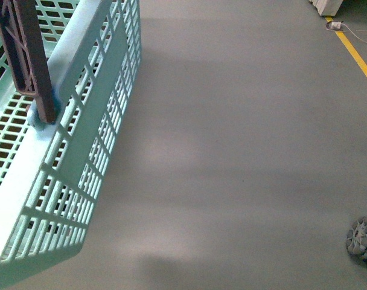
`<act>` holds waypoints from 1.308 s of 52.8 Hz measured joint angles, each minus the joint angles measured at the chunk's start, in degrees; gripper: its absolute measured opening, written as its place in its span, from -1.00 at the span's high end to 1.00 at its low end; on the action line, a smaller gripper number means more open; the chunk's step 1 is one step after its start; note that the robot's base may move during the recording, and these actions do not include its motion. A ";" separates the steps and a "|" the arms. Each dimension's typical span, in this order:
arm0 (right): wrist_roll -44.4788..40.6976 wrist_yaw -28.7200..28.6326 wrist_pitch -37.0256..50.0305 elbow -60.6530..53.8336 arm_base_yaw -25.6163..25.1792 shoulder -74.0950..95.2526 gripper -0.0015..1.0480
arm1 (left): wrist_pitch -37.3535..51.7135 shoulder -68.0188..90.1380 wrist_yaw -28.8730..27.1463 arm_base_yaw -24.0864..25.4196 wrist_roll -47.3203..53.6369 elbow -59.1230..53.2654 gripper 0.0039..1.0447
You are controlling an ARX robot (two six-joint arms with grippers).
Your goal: Pick mango and avocado into basket
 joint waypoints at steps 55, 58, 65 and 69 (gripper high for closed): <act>0.02 0.31 0.02 0.00 0.02 0.00 -0.83 | 0.00 0.00 0.72 -0.48 0.04 0.00 0.69; 0.02 0.24 0.02 0.00 0.02 0.00 -0.83 | 0.00 0.00 1.31 -0.55 -0.55 0.00 0.69; 0.02 0.20 0.02 0.00 0.02 0.00 -0.83 | 0.00 -0.07 0.22 -0.48 -0.46 0.00 0.69; 0.02 0.15 0.02 0.00 0.02 0.00 -0.83 | 0.00 -0.04 0.00 -0.31 -0.31 -0.02 0.69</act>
